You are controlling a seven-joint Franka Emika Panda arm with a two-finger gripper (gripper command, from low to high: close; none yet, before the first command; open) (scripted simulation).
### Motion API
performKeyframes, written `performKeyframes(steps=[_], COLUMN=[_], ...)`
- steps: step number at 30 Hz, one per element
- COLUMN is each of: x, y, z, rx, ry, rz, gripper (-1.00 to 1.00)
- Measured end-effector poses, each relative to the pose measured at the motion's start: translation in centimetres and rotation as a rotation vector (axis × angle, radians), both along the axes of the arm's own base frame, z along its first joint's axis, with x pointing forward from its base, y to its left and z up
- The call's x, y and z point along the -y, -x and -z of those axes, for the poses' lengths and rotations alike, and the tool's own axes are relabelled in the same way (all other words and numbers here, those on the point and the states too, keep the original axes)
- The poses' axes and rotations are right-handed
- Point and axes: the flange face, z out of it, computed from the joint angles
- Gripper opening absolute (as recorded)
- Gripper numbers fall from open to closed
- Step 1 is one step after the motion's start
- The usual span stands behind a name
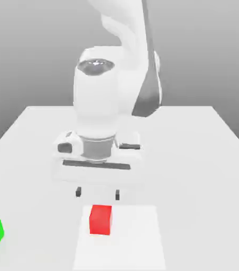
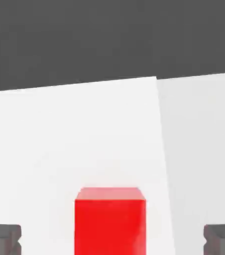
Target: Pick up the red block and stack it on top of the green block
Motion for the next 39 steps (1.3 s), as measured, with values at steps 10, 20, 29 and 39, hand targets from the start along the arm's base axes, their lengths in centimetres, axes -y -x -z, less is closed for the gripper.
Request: performKeyframes(steps=[10,20,29,39], x=[-0.1,2.4,20.7,27.1], y=[0.3,-0.5,-3.7,-2.8], z=[4.9,-1.2,-4.0,1.1], rx=[-0.007,-0.006,-0.005,-0.007], ry=[-0.001,-0.007,-0.017,-0.004], rz=[0.000,0.070,0.511,0.646], gripper=[-1.00,-1.00,-1.00,1.00])
